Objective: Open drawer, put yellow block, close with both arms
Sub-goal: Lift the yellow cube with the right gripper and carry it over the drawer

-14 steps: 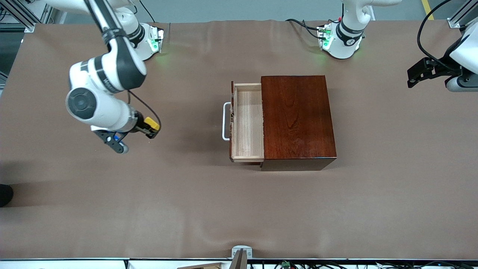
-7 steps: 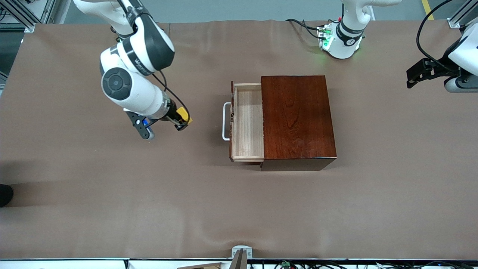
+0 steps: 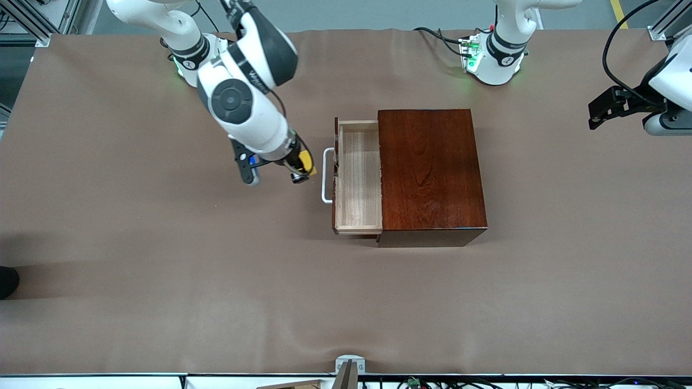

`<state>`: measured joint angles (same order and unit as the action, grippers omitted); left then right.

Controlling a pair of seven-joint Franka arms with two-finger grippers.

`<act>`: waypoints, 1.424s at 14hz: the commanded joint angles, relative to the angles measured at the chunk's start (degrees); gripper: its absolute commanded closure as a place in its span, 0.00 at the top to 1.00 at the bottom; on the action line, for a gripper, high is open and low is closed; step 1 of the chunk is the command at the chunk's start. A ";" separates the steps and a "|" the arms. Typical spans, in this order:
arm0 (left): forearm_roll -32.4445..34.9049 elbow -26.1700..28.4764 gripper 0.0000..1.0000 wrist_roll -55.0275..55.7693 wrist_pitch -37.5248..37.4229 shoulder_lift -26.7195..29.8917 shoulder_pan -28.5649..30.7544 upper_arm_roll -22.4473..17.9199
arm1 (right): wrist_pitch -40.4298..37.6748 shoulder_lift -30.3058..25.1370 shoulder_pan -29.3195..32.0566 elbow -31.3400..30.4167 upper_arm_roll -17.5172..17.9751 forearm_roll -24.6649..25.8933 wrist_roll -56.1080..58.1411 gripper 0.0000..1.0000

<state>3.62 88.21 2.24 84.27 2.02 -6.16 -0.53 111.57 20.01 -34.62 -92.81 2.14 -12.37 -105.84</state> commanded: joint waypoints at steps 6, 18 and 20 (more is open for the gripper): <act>-1.07 0.30 1.00 -1.36 2.21 -0.43 0.45 0.09 | 5.06 7.06 -5.72 6.07 -0.64 -0.20 -13.32 0.00; -3.17 -0.32 1.00 4.69 2.21 -1.31 -1.14 3.59 | 9.72 12.24 -9.68 6.86 -0.64 0.42 -16.68 0.00; -3.09 -0.67 1.00 8.63 2.21 -2.36 -1.14 7.28 | 10.51 13.38 -10.03 6.77 -0.65 0.33 -16.68 0.00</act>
<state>1.33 88.43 7.36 86.27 0.95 -7.08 4.06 121.69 31.83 -43.69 -87.57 2.06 -12.33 -121.13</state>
